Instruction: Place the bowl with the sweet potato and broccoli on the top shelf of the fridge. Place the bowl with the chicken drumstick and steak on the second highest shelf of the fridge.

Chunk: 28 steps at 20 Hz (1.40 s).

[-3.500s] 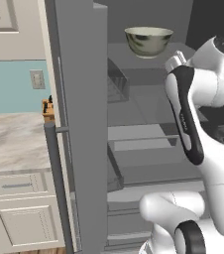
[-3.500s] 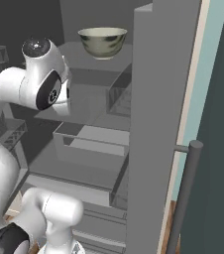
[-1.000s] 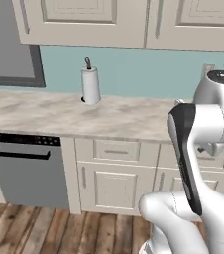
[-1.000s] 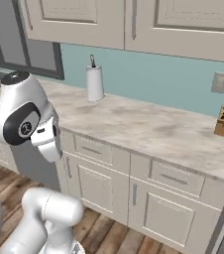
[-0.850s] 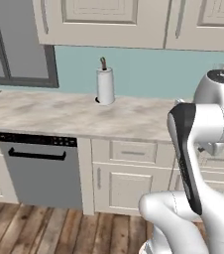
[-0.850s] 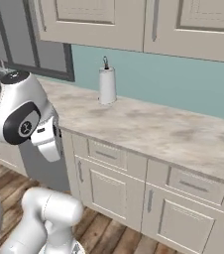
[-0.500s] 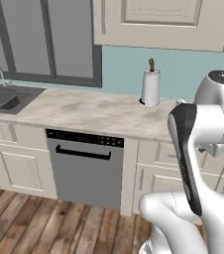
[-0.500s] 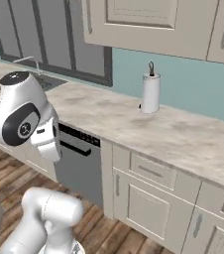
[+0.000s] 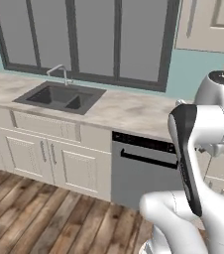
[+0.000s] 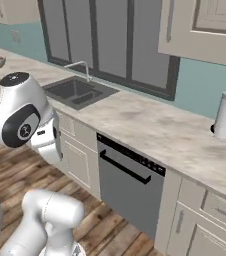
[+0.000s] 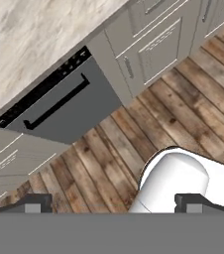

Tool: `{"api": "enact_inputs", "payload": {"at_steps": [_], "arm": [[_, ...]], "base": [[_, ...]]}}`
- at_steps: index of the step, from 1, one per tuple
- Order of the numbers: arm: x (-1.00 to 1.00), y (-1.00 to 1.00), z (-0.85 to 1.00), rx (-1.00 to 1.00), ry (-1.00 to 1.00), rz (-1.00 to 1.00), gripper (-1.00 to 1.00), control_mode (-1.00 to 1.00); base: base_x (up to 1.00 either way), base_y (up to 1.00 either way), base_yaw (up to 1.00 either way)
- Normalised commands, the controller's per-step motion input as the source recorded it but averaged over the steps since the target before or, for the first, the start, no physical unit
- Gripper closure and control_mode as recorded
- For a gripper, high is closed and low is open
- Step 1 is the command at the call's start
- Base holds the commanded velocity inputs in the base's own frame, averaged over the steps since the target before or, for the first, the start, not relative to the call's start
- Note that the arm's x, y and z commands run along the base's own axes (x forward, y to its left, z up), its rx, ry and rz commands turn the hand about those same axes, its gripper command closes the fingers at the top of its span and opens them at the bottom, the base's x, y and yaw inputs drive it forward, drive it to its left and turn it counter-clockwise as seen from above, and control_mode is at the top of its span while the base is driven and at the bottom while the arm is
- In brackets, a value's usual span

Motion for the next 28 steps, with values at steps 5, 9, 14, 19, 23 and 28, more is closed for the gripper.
{"api": "enact_inputs", "payload": {"at_steps": [5,9,14,19,23,28], "arm": [[0.00,0.00,0.00,0.00,0.00,0.00,-1.00,1.00],[0.00,0.00,0.00,0.00,0.00,0.00,-1.00,1.00],[0.00,0.00,0.00,0.00,0.00,0.00,-1.00,1.00],[0.00,0.00,0.00,0.00,0.00,0.00,-1.00,1.00],[0.00,0.00,0.00,0.00,0.00,0.00,-1.00,1.00],[0.00,0.00,0.00,0.00,0.00,0.00,-1.00,1.00]], "base": [[0.95,1.00,0.20],[1.00,1.00,0.07],[1.00,1.00,0.00],[1.00,1.00,0.00],[1.00,1.00,0.00],[1.00,1.00,0.00]]}}
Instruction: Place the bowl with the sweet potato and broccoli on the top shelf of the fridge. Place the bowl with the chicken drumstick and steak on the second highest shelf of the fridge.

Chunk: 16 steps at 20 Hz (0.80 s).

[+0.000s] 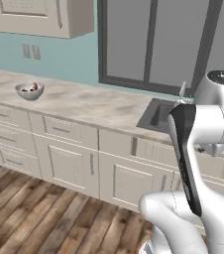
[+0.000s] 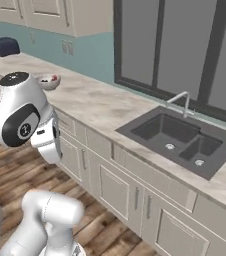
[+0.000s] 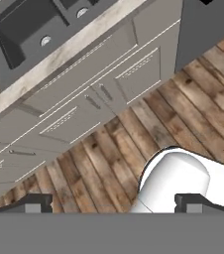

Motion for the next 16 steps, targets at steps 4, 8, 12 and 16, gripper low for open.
{"api": "enact_inputs", "payload": {"at_steps": [4,8,12,16], "arm": [[0.00,0.00,0.00,0.00,0.00,0.00,-1.00,1.00],[0.00,0.00,0.00,0.00,0.00,0.00,-1.00,1.00],[0.00,0.00,0.00,0.00,0.00,0.00,-1.00,1.00],[0.00,0.00,0.00,0.00,0.00,0.00,-1.00,1.00]], "base": [[1.00,1.00,-0.01],[1.00,1.00,-0.05],[1.00,1.00,-0.17],[1.00,1.00,-0.36]]}}
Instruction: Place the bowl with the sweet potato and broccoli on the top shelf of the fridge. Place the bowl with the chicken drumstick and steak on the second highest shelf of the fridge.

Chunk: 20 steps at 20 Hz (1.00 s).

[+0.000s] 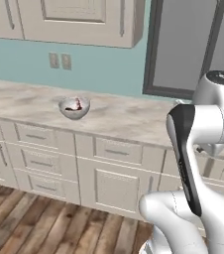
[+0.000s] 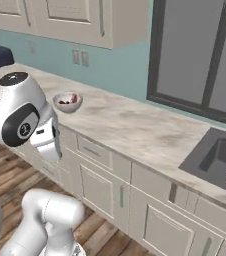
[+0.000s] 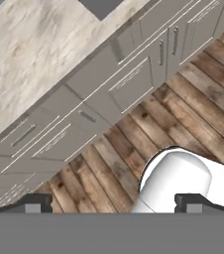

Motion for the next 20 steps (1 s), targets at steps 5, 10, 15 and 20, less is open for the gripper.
{"api": "enact_inputs", "payload": {"at_steps": [5,10,15,20], "arm": [[0.00,0.00,0.00,0.00,0.00,0.00,-1.00,1.00],[0.00,0.00,0.00,0.00,0.00,0.00,-1.00,1.00],[0.00,0.00,0.00,0.00,0.00,0.00,-1.00,1.00],[0.00,0.00,0.00,0.00,0.00,0.00,-1.00,1.00]], "base": [[1.00,1.00,-0.44],[1.00,1.00,-0.42],[0.98,1.00,-0.45],[0.24,1.00,-0.49]]}}
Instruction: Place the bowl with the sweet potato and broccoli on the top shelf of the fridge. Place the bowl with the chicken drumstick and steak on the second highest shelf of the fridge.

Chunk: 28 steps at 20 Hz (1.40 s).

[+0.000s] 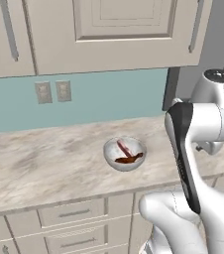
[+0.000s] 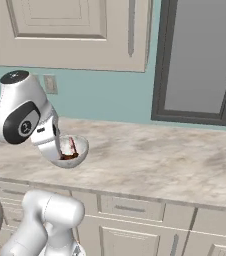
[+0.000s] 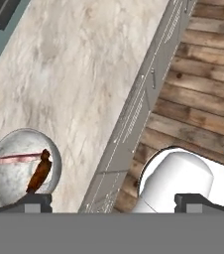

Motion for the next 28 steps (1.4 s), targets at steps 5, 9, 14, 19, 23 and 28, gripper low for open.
{"api": "enact_inputs", "payload": {"at_steps": [5,9,14,19,23,28], "arm": [[0.00,0.00,0.00,0.00,0.00,0.00,-1.00,1.00],[0.19,-0.08,-0.08,0.00,0.00,0.00,-1.00,-1.00],[0.06,-0.63,-0.39,0.14,0.00,0.21,-1.00,-1.00],[0.14,-0.19,-0.57,0.15,0.02,0.33,-1.00,-1.00],[0.52,0.00,-0.48,0.05,0.14,0.32,-1.00,-1.00],[0.74,0.00,-0.36,0.02,0.13,0.27,-1.00,-1.00]], "base": [[0.46,0.50,-0.24],[0.21,0.00,-0.02],[0.00,0.00,0.00],[0.00,0.00,0.00],[0.00,0.00,0.00],[0.00,0.00,0.00]]}}
